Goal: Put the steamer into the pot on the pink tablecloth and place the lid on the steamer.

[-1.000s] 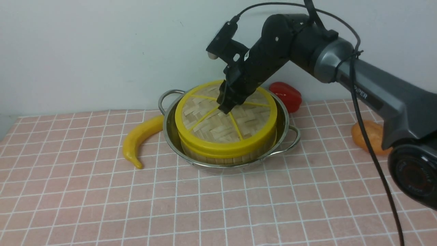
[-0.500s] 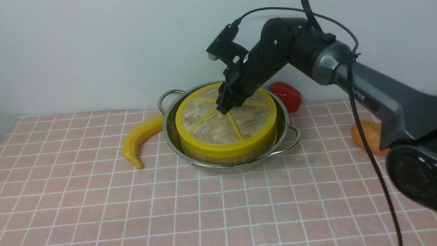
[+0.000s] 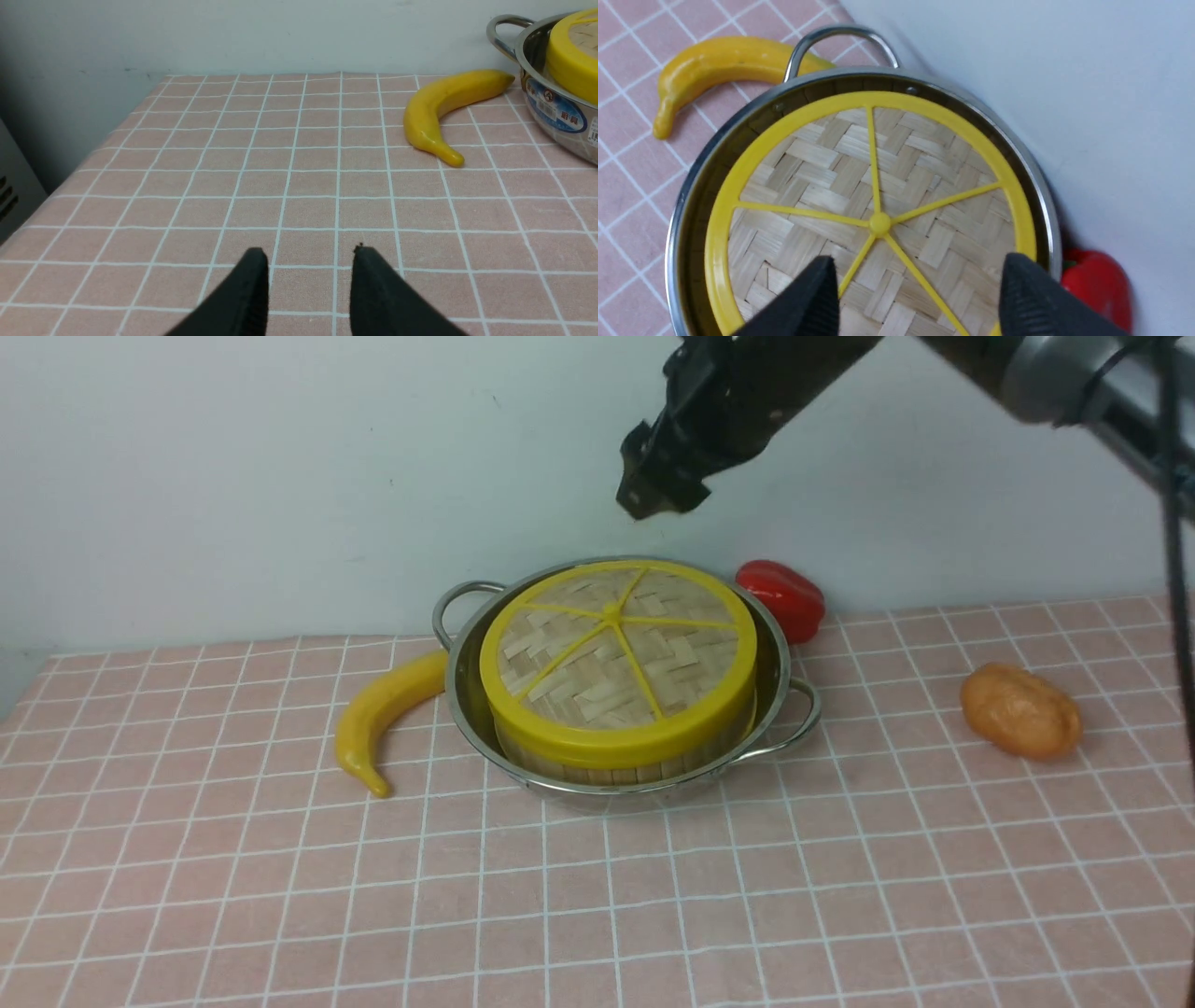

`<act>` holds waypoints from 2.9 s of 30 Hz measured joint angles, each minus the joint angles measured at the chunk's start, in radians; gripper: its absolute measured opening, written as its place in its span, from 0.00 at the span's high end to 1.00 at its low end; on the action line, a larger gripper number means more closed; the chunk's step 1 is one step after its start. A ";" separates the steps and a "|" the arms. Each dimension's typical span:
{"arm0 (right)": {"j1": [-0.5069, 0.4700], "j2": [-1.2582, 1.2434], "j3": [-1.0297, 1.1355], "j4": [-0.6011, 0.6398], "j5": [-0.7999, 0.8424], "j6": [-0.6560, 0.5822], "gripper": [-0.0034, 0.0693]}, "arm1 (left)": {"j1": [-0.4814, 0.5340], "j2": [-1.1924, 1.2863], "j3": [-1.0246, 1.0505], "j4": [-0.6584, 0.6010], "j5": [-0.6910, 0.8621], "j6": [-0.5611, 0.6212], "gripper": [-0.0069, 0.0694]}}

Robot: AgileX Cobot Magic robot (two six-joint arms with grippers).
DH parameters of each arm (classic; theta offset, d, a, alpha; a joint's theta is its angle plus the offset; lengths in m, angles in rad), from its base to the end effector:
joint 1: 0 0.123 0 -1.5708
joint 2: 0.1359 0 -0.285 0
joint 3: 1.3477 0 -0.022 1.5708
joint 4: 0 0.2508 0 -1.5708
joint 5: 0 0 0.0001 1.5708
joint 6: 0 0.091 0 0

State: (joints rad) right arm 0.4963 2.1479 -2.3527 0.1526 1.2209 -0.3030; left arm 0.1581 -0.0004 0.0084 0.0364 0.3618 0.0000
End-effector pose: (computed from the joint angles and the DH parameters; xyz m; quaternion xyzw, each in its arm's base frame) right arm 0.4110 0.2373 0.3598 -0.3661 0.8725 0.1062 0.3057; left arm 0.0524 0.0095 0.1778 -0.0534 0.7978 0.0627 0.5973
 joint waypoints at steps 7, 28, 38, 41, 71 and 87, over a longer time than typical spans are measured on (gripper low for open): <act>0.000 -0.184 0.000 0.004 0.005 0.162 0.97 | 0.000 0.000 0.000 0.000 0.000 0.000 0.59; 0.000 -0.382 0.350 0.223 -0.003 0.187 0.95 | 0.000 0.000 0.000 0.000 0.000 0.000 0.59; -0.011 -1.137 1.522 0.114 -0.506 0.092 0.92 | 0.000 0.000 0.000 0.000 0.000 0.000 0.59; -0.070 -1.369 1.802 0.113 -0.720 0.092 0.91 | 0.000 0.000 0.000 0.000 0.000 0.000 0.59; -0.410 -2.142 2.361 0.058 -0.874 0.161 0.80 | 0.000 0.000 0.000 0.000 0.000 0.000 0.59; -0.410 -2.142 2.361 0.060 -0.874 0.163 0.74 | 0.000 0.000 0.000 0.000 0.000 0.000 0.59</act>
State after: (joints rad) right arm 0.0867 0.0056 0.0084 0.2127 0.3468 -0.1396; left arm 0.1581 -0.0004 0.0084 0.0364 0.3618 0.0000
